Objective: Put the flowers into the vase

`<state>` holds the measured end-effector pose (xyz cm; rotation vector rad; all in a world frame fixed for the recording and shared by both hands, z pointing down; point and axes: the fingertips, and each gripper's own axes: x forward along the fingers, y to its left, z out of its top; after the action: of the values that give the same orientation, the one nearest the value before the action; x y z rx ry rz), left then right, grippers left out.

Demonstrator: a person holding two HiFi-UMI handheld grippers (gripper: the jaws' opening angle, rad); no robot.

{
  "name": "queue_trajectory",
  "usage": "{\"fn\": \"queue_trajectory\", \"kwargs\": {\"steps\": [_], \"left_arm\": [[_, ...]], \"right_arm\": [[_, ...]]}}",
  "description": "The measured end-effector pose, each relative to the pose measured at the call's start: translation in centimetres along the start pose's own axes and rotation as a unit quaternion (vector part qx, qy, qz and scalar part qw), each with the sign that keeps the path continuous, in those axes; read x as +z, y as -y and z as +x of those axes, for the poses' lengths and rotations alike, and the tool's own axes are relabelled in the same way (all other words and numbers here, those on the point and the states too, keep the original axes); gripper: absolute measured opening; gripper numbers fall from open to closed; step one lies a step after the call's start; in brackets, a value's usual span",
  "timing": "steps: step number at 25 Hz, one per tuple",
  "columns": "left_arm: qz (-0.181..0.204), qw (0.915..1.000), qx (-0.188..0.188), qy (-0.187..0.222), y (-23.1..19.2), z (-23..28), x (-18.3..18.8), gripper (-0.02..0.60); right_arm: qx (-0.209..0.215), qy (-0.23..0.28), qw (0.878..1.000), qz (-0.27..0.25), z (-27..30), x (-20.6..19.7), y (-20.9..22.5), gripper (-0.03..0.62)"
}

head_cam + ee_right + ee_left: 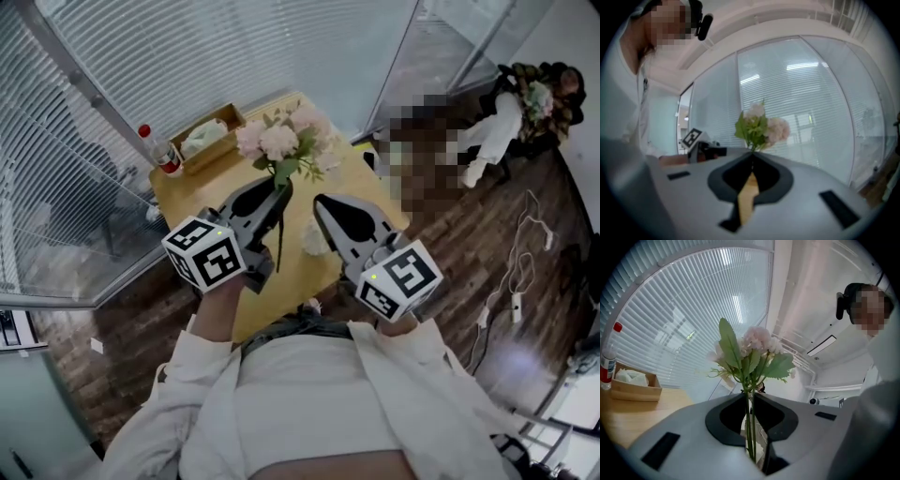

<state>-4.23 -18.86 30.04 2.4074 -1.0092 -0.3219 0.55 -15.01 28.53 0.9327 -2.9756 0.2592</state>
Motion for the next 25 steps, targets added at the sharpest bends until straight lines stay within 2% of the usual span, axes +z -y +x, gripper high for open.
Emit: {"fn": "queue_trajectory", "kwargs": {"steps": [9,13,21,25], "left_arm": [[0.03,0.9974,-0.051,0.042,2.8,2.7,4.0,0.055],[0.048,0.9939,-0.078,0.061,4.4,4.5,5.4,0.055],[0.084,0.9804,-0.141,0.11,7.9,6.0,6.7,0.055],[0.113,0.9716,-0.151,0.142,8.5,6.0,6.8,0.055]], "right_arm": [[-0.028,0.023,0.999,-0.013,-0.7,2.6,2.7,0.012],[-0.034,0.022,0.999,-0.01,-1.3,2.3,3.3,0.012],[-0.057,0.027,0.998,-0.005,-2.5,2.7,4.8,0.012],[-0.07,0.024,0.997,0.0,-3.0,2.2,5.5,0.012]]}}
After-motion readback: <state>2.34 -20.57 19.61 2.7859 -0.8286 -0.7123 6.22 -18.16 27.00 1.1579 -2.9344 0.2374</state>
